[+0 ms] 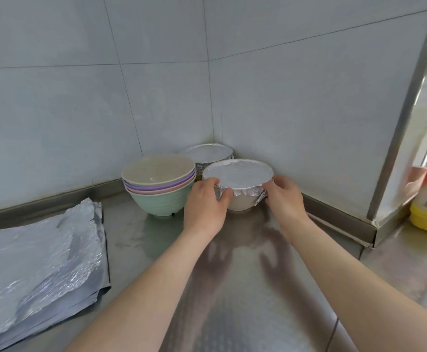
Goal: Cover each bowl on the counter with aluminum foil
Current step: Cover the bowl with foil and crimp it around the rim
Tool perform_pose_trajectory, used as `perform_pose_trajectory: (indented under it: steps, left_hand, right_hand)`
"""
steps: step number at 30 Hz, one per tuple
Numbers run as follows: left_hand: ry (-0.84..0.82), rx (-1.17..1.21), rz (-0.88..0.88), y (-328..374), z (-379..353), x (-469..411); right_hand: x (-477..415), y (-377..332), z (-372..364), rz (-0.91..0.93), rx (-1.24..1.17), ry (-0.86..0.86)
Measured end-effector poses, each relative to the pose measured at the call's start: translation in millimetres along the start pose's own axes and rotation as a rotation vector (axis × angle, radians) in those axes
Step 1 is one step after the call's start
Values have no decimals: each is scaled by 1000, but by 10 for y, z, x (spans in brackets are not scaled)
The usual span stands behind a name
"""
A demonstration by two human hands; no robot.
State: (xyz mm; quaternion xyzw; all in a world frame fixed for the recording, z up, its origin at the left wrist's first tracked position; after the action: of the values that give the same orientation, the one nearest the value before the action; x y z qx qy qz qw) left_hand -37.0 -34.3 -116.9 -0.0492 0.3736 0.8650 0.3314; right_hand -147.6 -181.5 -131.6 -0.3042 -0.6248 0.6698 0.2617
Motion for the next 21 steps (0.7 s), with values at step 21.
perform_pose_trajectory:
  steps: [21]
  left_hand:
    - [-3,-44,-97,269,413,206]
  right_hand:
    - [263,-552,-86,278,250,-1]
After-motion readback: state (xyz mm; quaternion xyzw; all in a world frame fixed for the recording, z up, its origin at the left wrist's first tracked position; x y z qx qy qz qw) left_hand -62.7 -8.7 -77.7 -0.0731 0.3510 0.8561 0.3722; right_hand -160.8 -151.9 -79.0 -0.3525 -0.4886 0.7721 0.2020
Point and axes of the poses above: each hand's wrist, its own x-axis away from the middle knuckle, its own z-axis out of the back of the hand, y = z × x, the point moved 8 cm from there along -x, towards the middle knuckle, and after that the axes turned 7 degrees about -y, right-handed, at the moved point
